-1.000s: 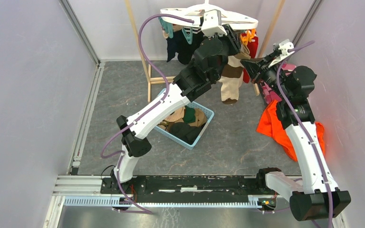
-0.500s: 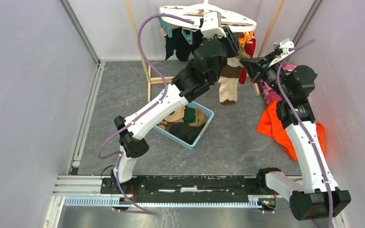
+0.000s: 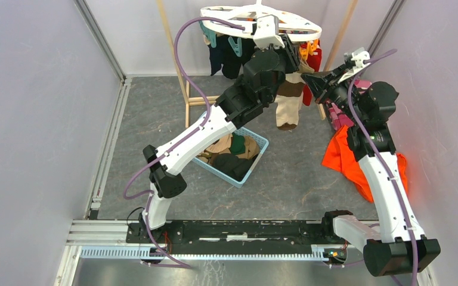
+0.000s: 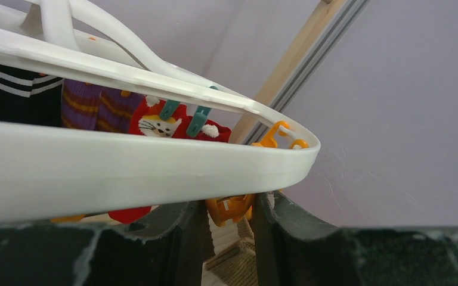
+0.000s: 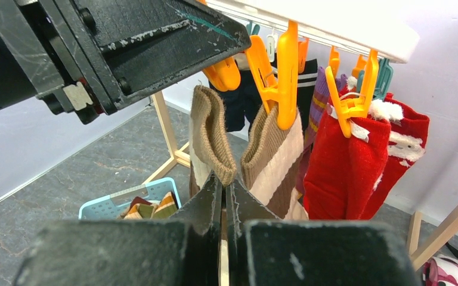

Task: Clip the socks to the hanger
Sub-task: Clamp the sock onto the hanger.

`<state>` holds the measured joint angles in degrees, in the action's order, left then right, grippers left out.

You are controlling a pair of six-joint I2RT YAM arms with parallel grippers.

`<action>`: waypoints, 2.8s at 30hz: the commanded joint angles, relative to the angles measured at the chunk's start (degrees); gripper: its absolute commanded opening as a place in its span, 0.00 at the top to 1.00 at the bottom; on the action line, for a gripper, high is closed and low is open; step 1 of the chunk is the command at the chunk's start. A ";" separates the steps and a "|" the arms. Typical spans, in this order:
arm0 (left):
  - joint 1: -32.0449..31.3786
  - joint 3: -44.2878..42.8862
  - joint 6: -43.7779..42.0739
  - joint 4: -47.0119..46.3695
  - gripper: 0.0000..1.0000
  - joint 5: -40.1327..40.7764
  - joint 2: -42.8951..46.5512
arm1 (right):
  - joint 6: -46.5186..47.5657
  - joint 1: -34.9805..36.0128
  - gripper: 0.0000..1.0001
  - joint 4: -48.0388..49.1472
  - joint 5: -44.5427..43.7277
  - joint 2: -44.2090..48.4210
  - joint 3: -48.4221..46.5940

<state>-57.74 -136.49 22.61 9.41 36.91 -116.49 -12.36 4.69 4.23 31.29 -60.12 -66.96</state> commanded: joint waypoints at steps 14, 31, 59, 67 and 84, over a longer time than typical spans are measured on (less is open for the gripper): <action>0.43 1.57 -2.08 -0.77 0.97 -1.31 5.04 | 0.16 -0.44 1.00 1.68 0.00 -0.08 -3.05; 0.49 2.14 -1.53 -0.47 0.97 -3.66 5.11 | 2.15 0.15 1.00 -1.57 0.78 -2.44 -5.65; 1.58 6.49 -3.89 -1.44 0.97 -7.98 7.42 | 21.32 1.49 1.00 -26.00 4.56 -2.86 -16.04; 1.83 7.33 -5.61 -1.31 0.97 -8.59 7.63 | 20.42 4.08 1.00 -34.70 -1.71 -6.50 -24.08; 2.12 7.24 -7.81 -0.88 0.97 -9.90 7.52 | 19.54 8.70 1.00 -40.25 -16.70 -7.99 -26.90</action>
<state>-55.94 -129.19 17.80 9.32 28.27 -111.92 8.38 13.08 -36.25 18.31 -68.01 -90.80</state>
